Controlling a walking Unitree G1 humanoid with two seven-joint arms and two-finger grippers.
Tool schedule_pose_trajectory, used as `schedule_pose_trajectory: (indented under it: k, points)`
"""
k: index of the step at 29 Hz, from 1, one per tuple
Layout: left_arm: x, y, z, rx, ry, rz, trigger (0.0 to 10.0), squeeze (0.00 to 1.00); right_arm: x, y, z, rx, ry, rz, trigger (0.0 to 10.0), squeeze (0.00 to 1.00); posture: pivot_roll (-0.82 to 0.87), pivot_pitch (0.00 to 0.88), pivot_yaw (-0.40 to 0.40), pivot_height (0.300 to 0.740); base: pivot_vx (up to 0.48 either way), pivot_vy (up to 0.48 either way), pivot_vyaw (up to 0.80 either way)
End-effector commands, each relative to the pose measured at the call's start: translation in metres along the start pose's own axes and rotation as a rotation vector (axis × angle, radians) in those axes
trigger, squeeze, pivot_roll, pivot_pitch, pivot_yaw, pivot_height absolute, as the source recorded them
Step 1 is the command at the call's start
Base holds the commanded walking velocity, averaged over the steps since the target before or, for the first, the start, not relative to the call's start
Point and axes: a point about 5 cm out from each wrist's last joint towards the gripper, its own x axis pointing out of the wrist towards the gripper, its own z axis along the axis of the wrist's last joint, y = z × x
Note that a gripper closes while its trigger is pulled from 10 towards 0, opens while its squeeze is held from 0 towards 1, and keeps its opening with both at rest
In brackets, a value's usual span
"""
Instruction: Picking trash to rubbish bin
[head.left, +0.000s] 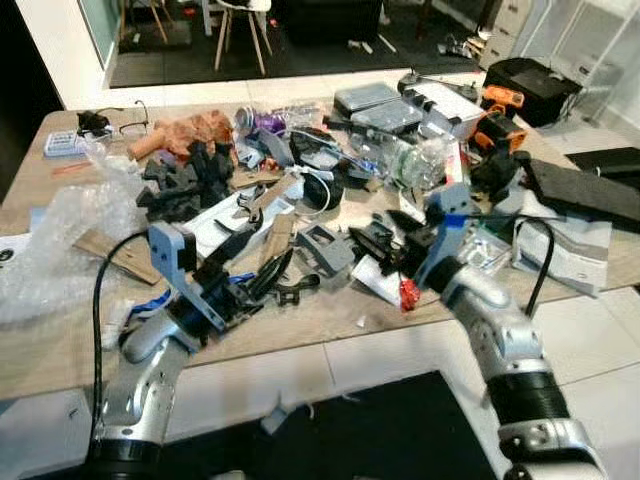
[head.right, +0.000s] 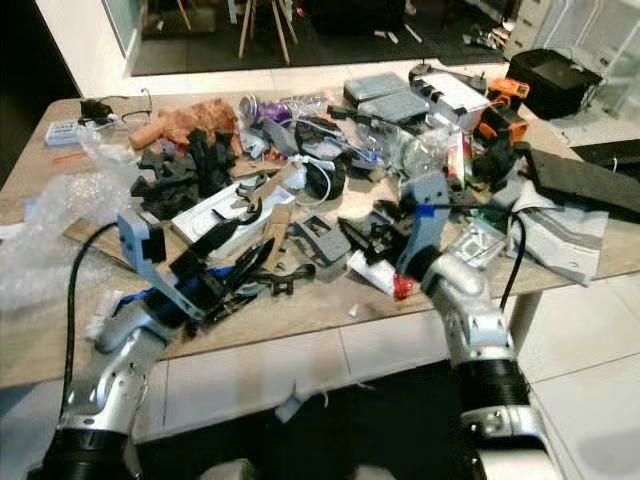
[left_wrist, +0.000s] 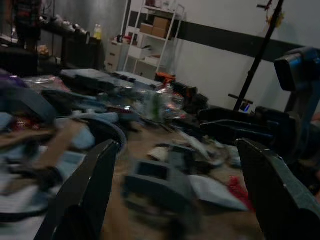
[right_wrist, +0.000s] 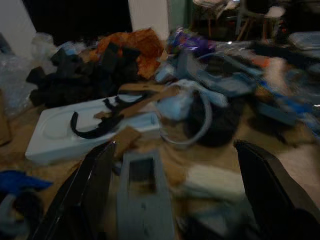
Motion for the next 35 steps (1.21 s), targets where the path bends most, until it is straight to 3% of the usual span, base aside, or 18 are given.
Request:
schedule_pose_trajectory:
  k: [1,6,9,12,18,24,30,31,35]
  points:
    - [-0.003,-0.002,-0.001,0.013,0.023,-0.02,10.0,0.0,0.0,-0.003,0.0,-0.014,0.013,-0.013,10.0,0.0,-0.01,0.0,-0.031,0.74,0.285,0.0,0.0]
    - [-0.011,-0.002,-0.001,0.035,0.079,-0.078,10.0,0.0,-0.003,-0.015,0.002,-0.078,0.081,-0.04,10.0,0.0,-0.01,0.0,-0.029,0.74,0.266,0.0,0.0]
    - [-0.024,0.001,0.003,0.066,0.11,-0.121,10.0,0.0,-0.005,-0.02,0.005,-0.143,0.147,-0.029,10.0,0.0,-0.01,0.0,-0.029,0.74,0.0,0.0,0.0]
    - [-0.026,0.001,0.005,0.075,0.112,-0.131,10.0,0.0,-0.005,-0.021,0.006,-0.161,0.163,-0.025,10.0,0.0,-0.01,0.0,-0.029,0.74,0.0,0.0,0.0]
    - [-0.044,-0.002,0.012,0.198,0.158,-0.221,10.0,0.0,-0.001,-0.014,0.005,-0.228,0.267,0.048,10.0,0.0,0.0,0.0,-0.028,0.74,0.0,0.0,0.0]
    - [-0.045,-0.003,0.01,0.209,0.188,-0.242,10.0,0.0,0.001,-0.006,0.002,-0.232,0.349,0.11,10.0,0.0,-0.01,0.0,-0.025,0.74,0.0,0.0,0.0]
    - [-0.042,-0.006,0.005,0.207,0.193,-0.258,10.0,0.0,0.001,0.003,0.006,-0.167,0.321,0.196,10.0,0.0,-0.01,0.0,-0.025,0.74,0.0,0.0,0.0]
    - [-0.041,-0.008,0.003,0.205,0.193,-0.266,10.0,0.0,0.002,0.002,0.001,-0.165,0.365,0.219,10.0,0.96,0.0,0.0,-0.036,0.74,0.0,0.0,0.0]
    - [-0.039,-0.014,-0.001,0.193,0.192,-0.284,10.0,0.0,0.007,-0.001,-0.004,-0.145,0.45,0.198,10.0,1.0,0.01,0.0,-0.047,0.74,0.0,0.0,0.0]
